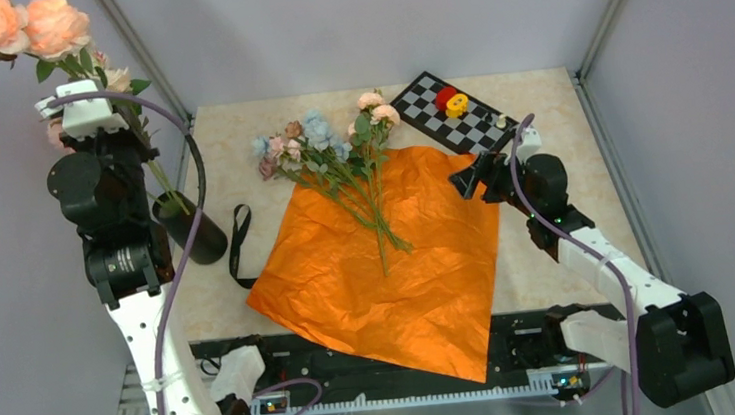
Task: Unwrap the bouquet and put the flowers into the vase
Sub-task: Insert the fake flower into the vase.
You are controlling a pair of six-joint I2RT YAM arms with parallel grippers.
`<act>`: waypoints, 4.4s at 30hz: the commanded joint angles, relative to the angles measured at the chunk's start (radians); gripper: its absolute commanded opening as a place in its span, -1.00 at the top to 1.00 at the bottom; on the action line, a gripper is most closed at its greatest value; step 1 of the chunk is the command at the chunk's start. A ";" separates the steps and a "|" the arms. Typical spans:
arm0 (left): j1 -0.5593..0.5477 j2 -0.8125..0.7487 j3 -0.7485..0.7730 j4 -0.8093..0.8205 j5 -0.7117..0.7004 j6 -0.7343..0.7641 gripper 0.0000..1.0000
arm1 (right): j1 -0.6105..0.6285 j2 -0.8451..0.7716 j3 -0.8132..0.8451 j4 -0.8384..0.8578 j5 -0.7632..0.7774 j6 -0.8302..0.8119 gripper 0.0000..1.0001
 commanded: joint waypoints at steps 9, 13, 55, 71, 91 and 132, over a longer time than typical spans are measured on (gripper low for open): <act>0.008 0.057 0.060 0.079 -0.107 0.058 1.00 | -0.053 0.006 -0.004 0.107 -0.139 0.004 -0.76; 0.010 0.086 0.049 0.107 -0.105 0.067 1.00 | -0.053 -0.006 -0.006 0.107 -0.154 0.001 -0.75; 0.066 0.113 -0.041 0.182 0.001 0.010 1.00 | -0.054 0.001 0.005 0.084 -0.212 -0.010 -0.73; 0.097 0.096 -0.283 0.302 0.034 0.004 1.00 | -0.054 -0.008 -0.005 0.092 -0.241 -0.012 -0.72; 0.133 0.119 -0.469 0.310 0.036 -0.047 0.98 | -0.053 -0.014 -0.012 0.101 -0.261 -0.008 -0.71; 0.134 0.026 -0.386 0.011 -0.060 -0.255 -0.97 | -0.053 -0.002 -0.009 0.110 -0.308 0.006 -0.71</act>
